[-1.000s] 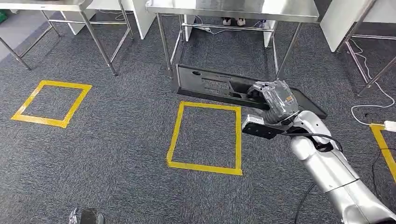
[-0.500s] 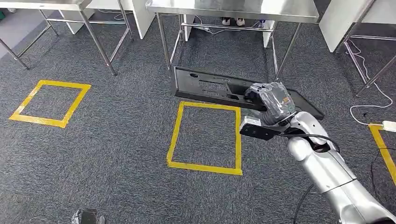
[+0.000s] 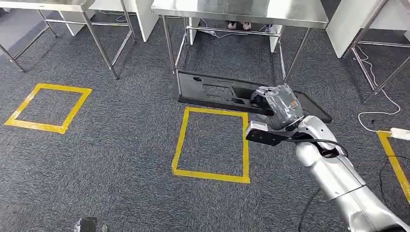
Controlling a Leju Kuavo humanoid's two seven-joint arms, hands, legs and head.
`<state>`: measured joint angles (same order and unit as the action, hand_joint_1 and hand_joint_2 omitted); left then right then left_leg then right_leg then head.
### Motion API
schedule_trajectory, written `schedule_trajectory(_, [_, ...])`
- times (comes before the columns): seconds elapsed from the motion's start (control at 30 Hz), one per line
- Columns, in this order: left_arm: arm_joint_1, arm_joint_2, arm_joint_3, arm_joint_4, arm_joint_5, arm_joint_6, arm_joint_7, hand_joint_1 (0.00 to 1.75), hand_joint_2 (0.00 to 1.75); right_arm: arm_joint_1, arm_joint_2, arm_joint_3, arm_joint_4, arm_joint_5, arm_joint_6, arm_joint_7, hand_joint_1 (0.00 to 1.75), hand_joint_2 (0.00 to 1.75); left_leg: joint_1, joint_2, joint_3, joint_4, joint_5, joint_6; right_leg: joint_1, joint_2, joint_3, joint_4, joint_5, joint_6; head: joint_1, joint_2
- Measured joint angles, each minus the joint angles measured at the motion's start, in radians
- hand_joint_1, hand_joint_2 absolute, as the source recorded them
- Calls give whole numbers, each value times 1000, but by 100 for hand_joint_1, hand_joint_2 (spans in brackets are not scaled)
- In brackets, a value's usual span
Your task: Take the parts from the cabinet and place them on the table.
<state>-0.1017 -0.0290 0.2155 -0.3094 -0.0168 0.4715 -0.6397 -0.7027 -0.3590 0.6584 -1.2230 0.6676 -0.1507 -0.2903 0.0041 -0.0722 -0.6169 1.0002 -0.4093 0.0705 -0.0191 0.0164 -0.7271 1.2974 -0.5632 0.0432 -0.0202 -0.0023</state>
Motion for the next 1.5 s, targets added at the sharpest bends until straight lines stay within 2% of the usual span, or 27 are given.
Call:
schedule_trajectory(0.07, [2,-1,-2,2,0,0,2,0,175,6,0,0,2,2,0,0,147,175,4,1,0,1,-1,-6,-10,-3,-3,-3,7,23,0,0])
schedule_trajectory(0.17, [2,-2,-7,3,0,0,7,0,175,5,0,0,3,5,0,0,147,175,18,-2,0,20,-13,-32,-32,-3,122,-255,111,69,2,0])
schedule_trajectory(0.2, [2,4,-8,3,0,2,8,0,175,6,1,0,5,4,0,0,147,175,15,-3,-4,25,-17,-44,-19,5,110,-253,89,59,4,0])
schedule_trajectory(0.23, [2,3,-8,3,0,3,8,0,175,3,1,1,5,5,0,0,147,175,16,-2,-12,32,-21,-51,-13,-1,109,-257,66,25,7,0])
schedule_trajectory(0.27, [3,2,-10,4,0,3,8,0,175,8,1,2,5,6,0,0,147,175,14,-4,-17,33,-22,-57,-13,-1,115,-254,95,8,1,0])
schedule_trajectory(0.3, [5,2,-11,5,0,3,8,0,175,10,2,3,6,7,0,0,147,175,14,-3,-16,39,-19,-63,-11,-6,116,-251,99,-5,0,0])
schedule_trajectory(0.33, [5,5,-11,5,3,3,8,0,175,10,3,3,6,8,0,-1,147,175,17,-3,-14,36,-22,-65,-16,-6,119,-252,100,-10,-3,0])
schedule_trajectory(0.4, [2,6,-12,5,5,3,8,0,175,6,4,0,6,9,0,-2,147,175,17,43,-31,75,-46,-75,-19,-9,125,-252,101,-17,-4,0])
schedule_trajectory(0.5, [0,5,-12,5,5,3,8,0,175,5,5,0,7,9,0,-2,147,175,18,70,-144,280,-139,-81,-9,-15,127,-252,95,-30,-8,0])
schedule_trajectory(0.53, [1,5,-13,6,5,3,8,0,175,6,5,0,8,9,0,-2,147,175,17,70,-171,317,-146,-80,-5,-17,128,-252,93,-31,-7,0])
schedule_trajectory(0.57, [1,4,-13,6,5,3,8,0,175,6,5,1,8,9,0,-2,147,175,17,70,-175,309,-131,-77,-2,-17,129,-252,91,-34,-7,0])
schedule_trajectory(0.63, [1,5,-12,6,5,3,8,0,175,5,8,0,8,9,1,-3,147,175,14,70,-117,173,-44,-60,4,-19,140,-252,86,-41,-7,0])
schedule_trajectory(0.67, [1,5,-12,6,5,3,8,0,175,3,8,0,8,9,1,-3,147,175,10,71,-74,83,5,-48,7,-20,146,-253,82,-41,-8,0])
schedule_trajectory(0.73, [-2,6,-13,6,6,3,7,0,175,-4,8,0,8,10,2,-4,147,175,-3,81,-62,38,-8,-40,8,-22,153,-264,82,-40,-3,0])
schedule_trajectory(0.83, [-2,10,-13,6,9,4,7,0,175,-5,13,2,8,12,3,-7,147,175,-10,75,-51,30,10,-27,7,-25,159,-276,79,-23,-8,0])
schedule_trajectory(0.87, [-3,10,-13,6,9,4,7,0,175,-5,12,0,8,12,2,-8,147,175,1,76,-34,7,21,-22,17,-27,152,-275,73,-17,-6,0])
schedule_trajectory(1.03, [-2,10,-13,6,9,4,8,0,175,-5,12,-1,8,12,3,-8,147,175,5,75,-32,4,22,-22,16,-27,149,-273,72,-17,-6,0])
schedule_trajectory(1.1, [-6,5,-16,6,9,3,7,0,175,-11,11,-2,9,11,3,-10,147,175,1,71,-23,-5,23,-16,11,-21,101,-159,26,-28,-5,0])
schedule_trajectory(1.13, [-4,3,-16,6,9,3,7,0,175,-5,9,2,12,12,3,-10,147,175,0,62,-23,-4,19,-15,9,-20,-11,26,-29,-25,-5,0])
schedule_trajectory(1.17, [-2,0,-17,6,9,3,7,0,175,-3,8,2,13,12,3,-10,147,175,1,50,-19,0,13,-21,6,-20,32,-108,55,3,-5,0])
schedule_trajectory(1.2, [-3,-2,-17,6,9,3,7,0,175,-4,8,1,13,12,3,-10,147,175,2,48,-17,7,8,-26,2,-21,77,-207,98,12,-6,0])
schedule_trajectory(1.23, [-2,-2,-17,6,9,3,7,0,175,-4,8,1,13,12,3,-10,147,175,2,46,-19,15,0,-33,-2,-20,103,-273,117,10,-5,0])
schedule_trajectory(1.3, [-2,2,-17,6,9,5,7,0,175,-5,8,3,14,12,4,-10,147,175,-4,42,-24,23,-7,-43,4,-15,113,-268,117,-12,-7,0])
schedule_trajectory(1.37, [1,0,-17,6,9,6,7,0,175,-2,9,3,14,13,5,-10,147,175,-2,42,-22,22,-8,-46,8,-15,113,-268,114,-22,-5,0])
schedule_trajectory(1.4, [1,2,-18,6,9,6,7,0,175,-4,10,4,14,13,5,-10,147,175,0,42,-25,26,-14,-50,-3,-16,117,-271,116,-28,-6,0])
schedule_trajectory(1.43, [1,1,-18,6,9,6,7,0,175,-5,11,3,13,13,5,-10,147,175,0,51,-28,45,-27,-56,-3,-15,121,-271,115,-33,-6,0])
schedule_trajectory(1.5, [1,3,-18,6,9,6,7,0,175,-6,12,2,13,12,5,-10,147,175,3,64,-90,174,-94,-69,-3,-16,127,-271,110,-43,-10,0])
